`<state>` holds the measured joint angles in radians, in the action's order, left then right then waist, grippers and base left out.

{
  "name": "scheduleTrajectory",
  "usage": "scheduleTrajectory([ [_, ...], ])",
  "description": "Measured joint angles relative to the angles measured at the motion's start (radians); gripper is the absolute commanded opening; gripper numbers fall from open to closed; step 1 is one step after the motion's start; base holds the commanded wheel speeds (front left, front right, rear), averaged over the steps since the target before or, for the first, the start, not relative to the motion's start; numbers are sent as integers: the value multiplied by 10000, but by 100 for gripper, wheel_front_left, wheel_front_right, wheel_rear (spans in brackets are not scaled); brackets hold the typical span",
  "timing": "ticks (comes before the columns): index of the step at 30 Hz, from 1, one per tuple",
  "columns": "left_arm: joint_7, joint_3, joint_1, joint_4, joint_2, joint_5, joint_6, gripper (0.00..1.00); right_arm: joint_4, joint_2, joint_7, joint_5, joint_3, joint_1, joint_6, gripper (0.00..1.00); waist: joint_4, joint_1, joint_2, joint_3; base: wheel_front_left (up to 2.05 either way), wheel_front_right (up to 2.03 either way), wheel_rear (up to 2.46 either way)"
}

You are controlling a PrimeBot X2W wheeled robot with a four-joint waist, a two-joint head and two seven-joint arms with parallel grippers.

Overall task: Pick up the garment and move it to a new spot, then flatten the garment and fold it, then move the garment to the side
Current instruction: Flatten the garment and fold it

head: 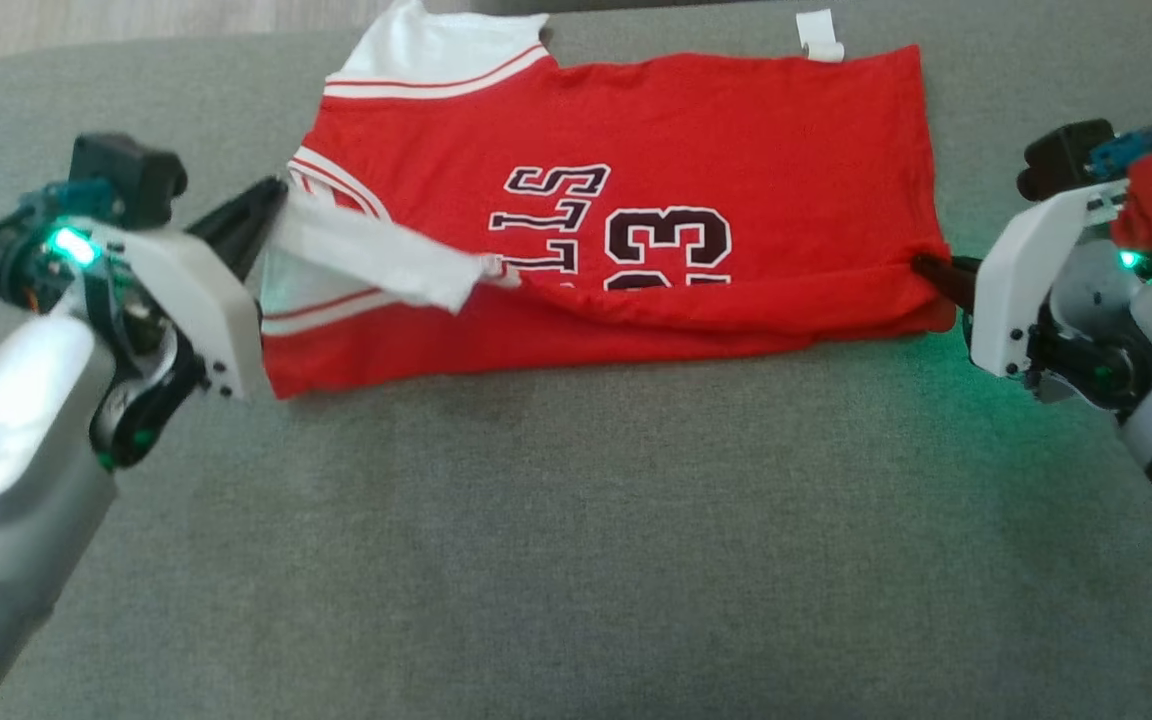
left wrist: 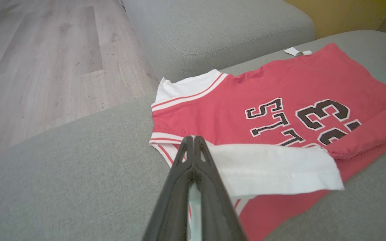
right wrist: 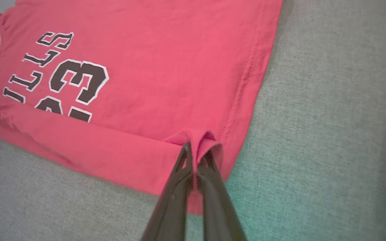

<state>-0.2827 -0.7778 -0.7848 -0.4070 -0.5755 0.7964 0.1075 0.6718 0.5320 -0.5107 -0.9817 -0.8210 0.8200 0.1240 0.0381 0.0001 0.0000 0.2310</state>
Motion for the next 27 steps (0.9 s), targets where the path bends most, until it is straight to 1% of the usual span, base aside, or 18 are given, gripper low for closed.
scheduleTrajectory([
  [6, 520, -366, -742, -949, 397, -431, 161, 0, 203, -265, -19, 109, -207, 259, 0, 0, -108, 0, 0, 257, 0, 0, 0],
  [9, 790, -581, -965, -1394, 569, -616, 163, 0, 314, -337, -79, 153, -267, 373, 0, 0, -144, -1, 0, 349, 0, 0, 0],
  [11, 1120, -673, -1127, -1743, 698, -815, 165, 100, 412, -372, -73, 153, -303, 450, 0, 0, -146, -1, 0, 409, 0, 0, 0],
  [12, 1335, -673, -1218, -1918, 780, -907, 161, 100, 468, -397, 21, 153, -295, 500, 0, 38, -139, -1, 0, 437, 0, 0, 0],
  [13, 1875, -652, -1459, -2263, 965, -1122, 136, 100, 637, -487, 550, 247, -142, 630, 0, 100, -108, -1, 0, 491, 0, 0, 0],
  [17, 3285, -516, -1938, -2805, 1407, -1423, -201, 100, 1037, -702, 1812, 667, 157, 1081, 0, 100, -33, -1, 0, 569, 0, 0, 0],
  [21, 4358, -293, -2156, -3260, 1762, -1482, -295, 100, 1595, -851, 3187, 1189, 418, 1440, 0, 100, 58, -1, 0, 566, 0, 0, 0],
  [24, 4886, -81, -2157, -3509, 1939, -1471, -336, 100, 1885, -901, 4184, 1559, 454, 1444, 0, 100, 136, 0, 0, 495, 0, 0, 0],
  [27, 5202, 284, -2148, -3522, 2113, -1323, -472, 100, 1973, -993, 5507, 1927, 623, 1442, 0, 100, 196, -1, 0, 318, 0, 0, 0],
])
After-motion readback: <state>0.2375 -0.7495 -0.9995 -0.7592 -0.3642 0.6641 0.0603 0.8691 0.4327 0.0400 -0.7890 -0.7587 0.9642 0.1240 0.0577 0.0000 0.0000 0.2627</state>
